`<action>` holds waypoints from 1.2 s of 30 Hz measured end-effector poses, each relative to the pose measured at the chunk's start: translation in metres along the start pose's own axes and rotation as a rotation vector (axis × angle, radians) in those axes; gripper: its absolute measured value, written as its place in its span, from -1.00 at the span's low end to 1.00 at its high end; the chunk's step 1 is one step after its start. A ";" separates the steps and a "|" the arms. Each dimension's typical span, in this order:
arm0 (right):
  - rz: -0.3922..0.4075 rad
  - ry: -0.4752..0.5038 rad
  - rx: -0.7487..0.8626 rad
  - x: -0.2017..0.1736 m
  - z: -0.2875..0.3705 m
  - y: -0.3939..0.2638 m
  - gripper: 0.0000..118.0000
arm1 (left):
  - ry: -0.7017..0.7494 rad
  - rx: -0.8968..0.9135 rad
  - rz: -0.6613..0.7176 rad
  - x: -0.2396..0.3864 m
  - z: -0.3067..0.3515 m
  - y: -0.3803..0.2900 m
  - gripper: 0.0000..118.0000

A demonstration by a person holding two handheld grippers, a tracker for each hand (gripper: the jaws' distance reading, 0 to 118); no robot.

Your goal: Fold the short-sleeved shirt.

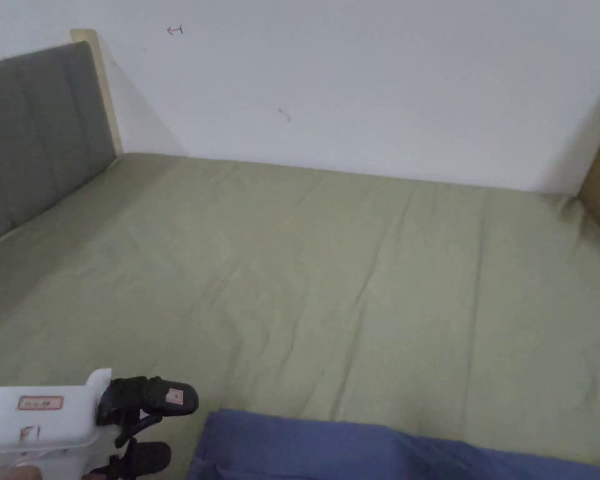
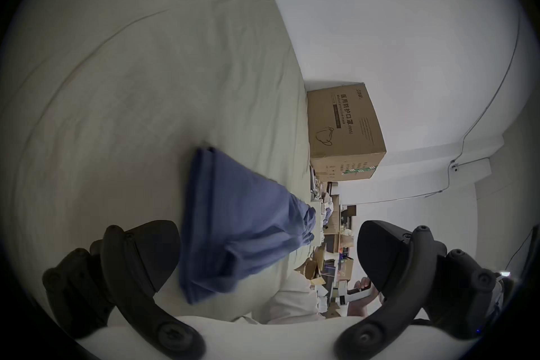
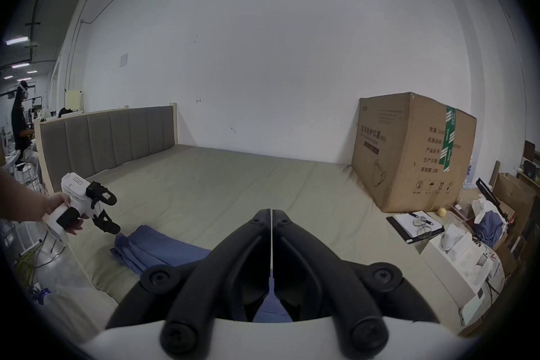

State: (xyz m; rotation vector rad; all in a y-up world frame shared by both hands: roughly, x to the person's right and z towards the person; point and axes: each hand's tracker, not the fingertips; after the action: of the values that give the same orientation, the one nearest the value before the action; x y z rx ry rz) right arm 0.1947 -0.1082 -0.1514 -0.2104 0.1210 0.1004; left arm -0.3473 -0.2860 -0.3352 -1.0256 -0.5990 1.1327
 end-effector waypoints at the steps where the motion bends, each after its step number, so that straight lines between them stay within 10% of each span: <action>1: 0.011 0.010 -0.011 -0.002 -0.005 -0.003 -0.97 | -0.014 -0.013 0.011 -0.009 -0.008 0.002 1.00; 11: 0.030 0.064 -0.124 -0.023 -0.039 -0.017 -0.97 | -0.215 -0.223 0.017 -0.032 -0.070 0.005 0.94; 12: 0.032 0.069 -0.128 -0.025 -0.041 -0.018 -0.97 | -0.199 -0.169 0.007 -0.030 -0.072 0.004 0.68; 14: 0.040 0.080 -0.127 -0.029 -0.039 -0.018 -0.97 | -0.038 -0.070 -0.022 -0.035 -0.071 0.004 -0.97; 15: 0.043 0.088 -0.126 -0.030 -0.039 -0.018 -0.97 | 0.244 -0.041 -0.052 -0.038 -0.079 0.001 -0.97; 17: 0.050 0.104 -0.127 -0.032 -0.036 -0.016 -0.97 | 0.040 0.007 0.036 -0.036 -0.072 -0.004 -0.97; 24: 0.064 0.132 -0.090 -0.023 -0.018 -0.010 -0.97 | 0.489 -0.003 -0.329 0.055 -0.057 -0.023 -0.97; 30: 0.003 0.107 -0.071 0.004 -0.001 -0.018 -0.97 | 1.215 0.003 -0.880 0.111 -0.063 -0.071 -0.97; 36: -0.074 0.056 -0.082 0.036 0.017 -0.024 -0.97 | 0.902 -0.059 -0.668 0.152 -0.110 -0.093 -0.96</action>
State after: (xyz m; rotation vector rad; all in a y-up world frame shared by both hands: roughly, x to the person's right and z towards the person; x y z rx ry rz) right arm 0.2345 -0.1252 -0.1343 -0.2991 0.1646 0.0262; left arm -0.1623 -0.1895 -0.3157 -1.1363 -0.1977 0.0175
